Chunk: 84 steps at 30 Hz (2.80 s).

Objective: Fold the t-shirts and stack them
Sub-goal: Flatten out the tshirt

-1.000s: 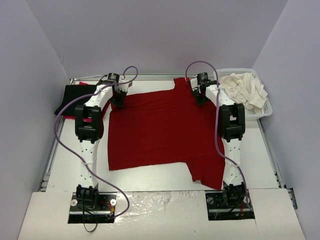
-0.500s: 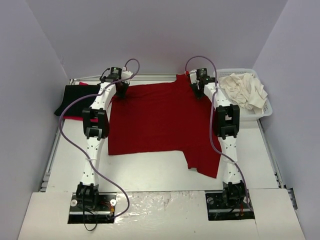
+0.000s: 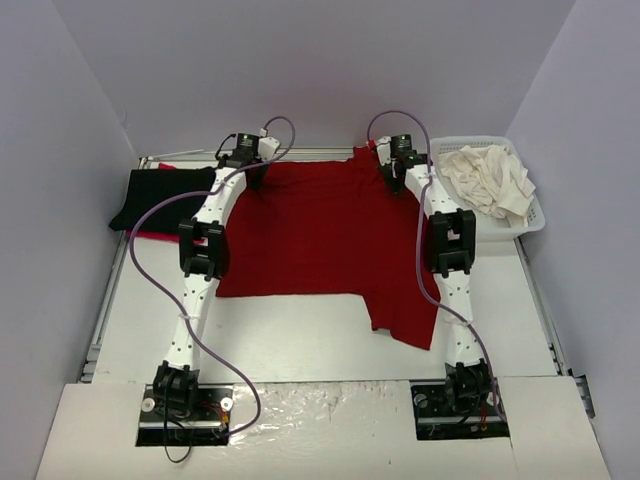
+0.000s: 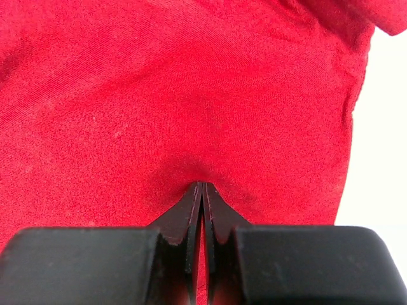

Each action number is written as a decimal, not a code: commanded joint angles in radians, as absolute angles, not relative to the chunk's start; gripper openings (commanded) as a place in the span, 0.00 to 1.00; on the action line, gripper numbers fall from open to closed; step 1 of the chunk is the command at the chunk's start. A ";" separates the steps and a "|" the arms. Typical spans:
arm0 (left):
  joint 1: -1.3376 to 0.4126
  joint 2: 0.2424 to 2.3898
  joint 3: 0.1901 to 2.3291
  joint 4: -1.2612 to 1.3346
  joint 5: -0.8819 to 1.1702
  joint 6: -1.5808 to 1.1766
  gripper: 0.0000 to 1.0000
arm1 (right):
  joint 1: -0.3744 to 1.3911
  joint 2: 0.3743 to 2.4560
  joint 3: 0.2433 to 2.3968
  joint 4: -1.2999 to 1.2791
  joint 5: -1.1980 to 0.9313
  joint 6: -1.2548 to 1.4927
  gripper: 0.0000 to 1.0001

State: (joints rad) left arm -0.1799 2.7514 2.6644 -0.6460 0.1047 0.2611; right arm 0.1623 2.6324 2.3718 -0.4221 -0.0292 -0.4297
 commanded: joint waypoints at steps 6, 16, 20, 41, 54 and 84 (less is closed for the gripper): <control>-0.195 2.663 2.649 -0.568 -0.043 0.301 0.02 | 0.212 2.622 2.387 -0.440 0.064 -0.459 0.00; -0.209 2.249 2.382 -0.483 -0.109 0.333 0.38 | 0.285 2.234 2.200 -0.416 0.166 -0.477 0.00; -0.221 2.045 2.225 -0.491 -0.080 0.357 0.87 | 0.301 2.045 2.042 -0.416 0.163 -0.495 0.35; -0.216 1.143 1.232 -0.403 0.112 0.081 0.94 | 0.147 1.226 1.062 -0.391 -0.281 -0.393 0.56; -0.121 1.002 1.009 -0.405 0.366 0.153 0.94 | -0.029 1.098 0.891 -0.232 -0.276 -0.227 0.56; -0.337 0.974 0.522 -0.359 -0.020 0.709 1.00 | -0.147 1.100 0.885 -0.259 -0.345 -0.307 0.88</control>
